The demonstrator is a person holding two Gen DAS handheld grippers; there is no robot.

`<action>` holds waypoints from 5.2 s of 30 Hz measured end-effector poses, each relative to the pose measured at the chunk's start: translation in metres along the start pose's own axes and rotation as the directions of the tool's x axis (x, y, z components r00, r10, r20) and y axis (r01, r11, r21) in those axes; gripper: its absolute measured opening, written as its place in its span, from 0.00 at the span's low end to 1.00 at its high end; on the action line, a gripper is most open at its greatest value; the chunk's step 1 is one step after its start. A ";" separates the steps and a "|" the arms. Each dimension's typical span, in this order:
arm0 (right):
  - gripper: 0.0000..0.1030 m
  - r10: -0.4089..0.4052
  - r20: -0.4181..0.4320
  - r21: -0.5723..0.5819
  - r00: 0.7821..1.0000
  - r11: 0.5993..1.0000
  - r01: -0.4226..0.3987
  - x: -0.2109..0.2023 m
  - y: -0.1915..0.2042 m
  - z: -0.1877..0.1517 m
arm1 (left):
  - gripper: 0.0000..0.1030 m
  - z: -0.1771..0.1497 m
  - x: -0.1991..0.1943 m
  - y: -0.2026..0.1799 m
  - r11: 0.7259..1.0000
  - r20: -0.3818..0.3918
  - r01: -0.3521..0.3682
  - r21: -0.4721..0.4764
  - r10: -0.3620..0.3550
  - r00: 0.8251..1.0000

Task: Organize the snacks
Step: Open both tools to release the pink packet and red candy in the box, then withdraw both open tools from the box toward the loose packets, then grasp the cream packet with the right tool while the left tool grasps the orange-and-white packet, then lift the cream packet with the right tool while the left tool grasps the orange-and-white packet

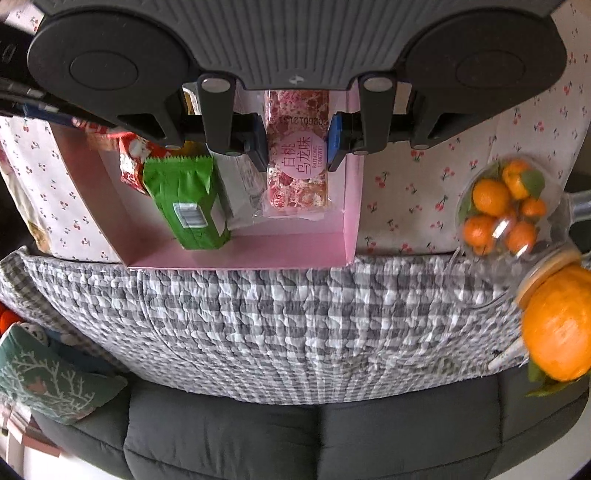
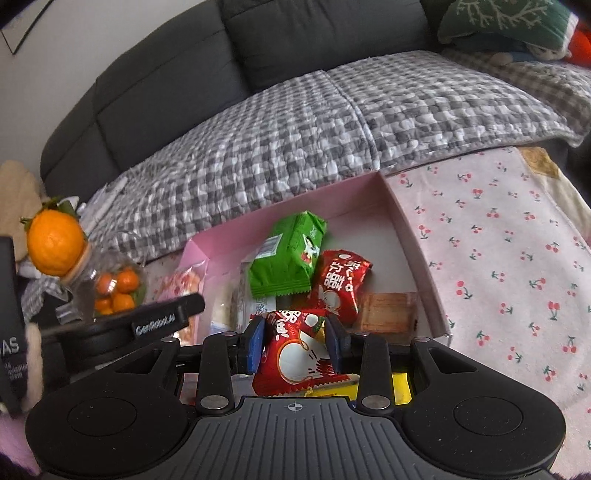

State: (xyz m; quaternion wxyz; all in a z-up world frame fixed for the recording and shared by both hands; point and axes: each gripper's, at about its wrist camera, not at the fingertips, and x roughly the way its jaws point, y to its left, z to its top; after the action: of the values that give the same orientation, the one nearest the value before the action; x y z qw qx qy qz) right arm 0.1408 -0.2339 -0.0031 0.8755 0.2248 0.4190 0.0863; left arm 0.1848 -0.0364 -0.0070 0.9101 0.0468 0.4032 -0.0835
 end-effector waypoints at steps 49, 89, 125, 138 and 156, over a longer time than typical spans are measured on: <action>0.81 -0.114 -0.057 -0.074 0.992 0.991 0.109 -0.048 0.002 -0.013 | 0.97 -0.046 -0.076 0.023 0.998 -0.025 0.002 0.065 0.000 1.000; 0.84 -0.082 -0.179 -0.432 0.980 0.902 -0.004 -0.074 -0.003 -0.119 | 0.99 -0.142 -0.081 0.021 0.968 0.007 0.145 0.205 -0.150 0.989; 0.47 -0.231 -0.238 -0.392 0.943 0.912 0.124 -0.068 -0.037 -0.112 | 0.95 -0.150 -0.073 -0.049 0.851 -0.058 0.246 0.464 -0.247 0.967; 0.47 -0.251 -0.234 -0.380 0.939 0.913 0.149 -0.069 -0.044 -0.109 | 0.71 -0.144 -0.060 -0.049 0.901 -0.119 0.263 0.346 -0.236 0.965; 0.47 -0.240 -0.217 -0.349 0.946 0.925 0.154 -0.074 -0.042 -0.105 | 0.54 -0.142 -0.071 -0.033 0.909 -0.121 0.256 0.329 -0.229 0.966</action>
State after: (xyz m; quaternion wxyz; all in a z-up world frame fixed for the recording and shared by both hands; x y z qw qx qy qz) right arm 0.0112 -0.2628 -0.0288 0.8434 0.0200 0.5286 0.0937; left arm 0.0285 -0.0395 -0.0496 0.8538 0.1569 0.4212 -0.2627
